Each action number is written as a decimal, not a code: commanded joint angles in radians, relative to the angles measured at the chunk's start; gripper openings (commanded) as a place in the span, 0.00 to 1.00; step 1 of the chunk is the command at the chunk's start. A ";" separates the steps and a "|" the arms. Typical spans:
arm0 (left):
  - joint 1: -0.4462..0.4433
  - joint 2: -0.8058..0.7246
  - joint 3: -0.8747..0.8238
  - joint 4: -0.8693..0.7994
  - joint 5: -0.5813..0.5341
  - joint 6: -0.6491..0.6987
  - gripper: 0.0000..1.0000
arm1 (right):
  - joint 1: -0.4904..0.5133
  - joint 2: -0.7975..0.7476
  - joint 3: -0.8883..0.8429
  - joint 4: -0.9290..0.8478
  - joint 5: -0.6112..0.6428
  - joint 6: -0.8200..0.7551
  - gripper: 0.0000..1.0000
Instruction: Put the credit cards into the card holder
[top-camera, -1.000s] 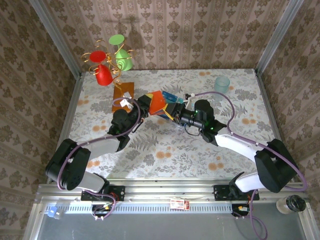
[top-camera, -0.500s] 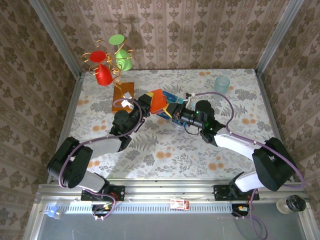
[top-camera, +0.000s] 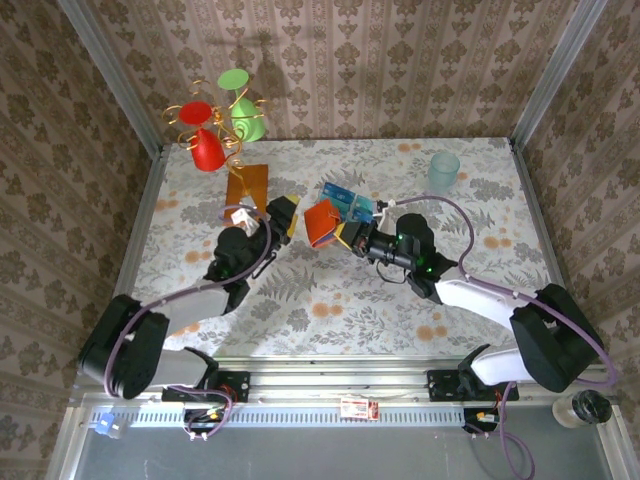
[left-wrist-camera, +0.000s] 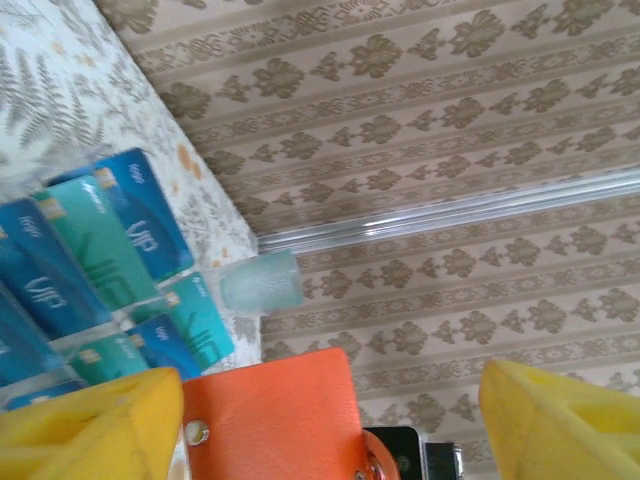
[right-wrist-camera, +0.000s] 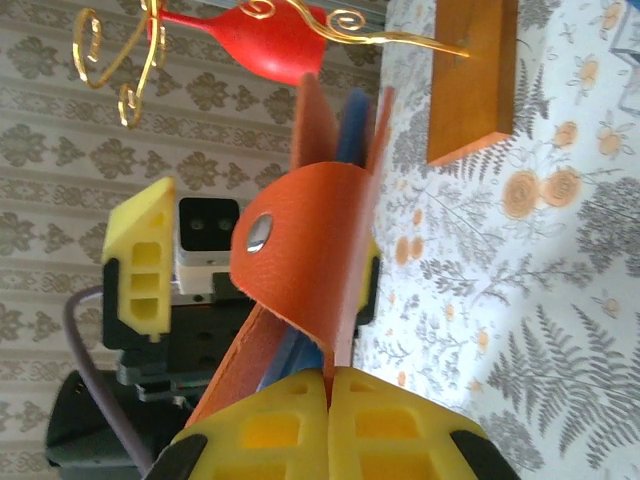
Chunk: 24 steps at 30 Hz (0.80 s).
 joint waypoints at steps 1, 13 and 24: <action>0.026 -0.118 0.018 -0.277 0.070 0.167 0.85 | -0.006 -0.033 -0.025 -0.048 -0.016 -0.095 0.00; -0.022 -0.148 0.382 -1.142 -0.011 0.685 1.00 | -0.004 -0.040 -0.118 -0.103 -0.030 -0.244 0.00; -0.266 -0.012 0.555 -1.294 -0.209 0.940 1.00 | -0.002 -0.027 -0.144 -0.103 -0.020 -0.249 0.00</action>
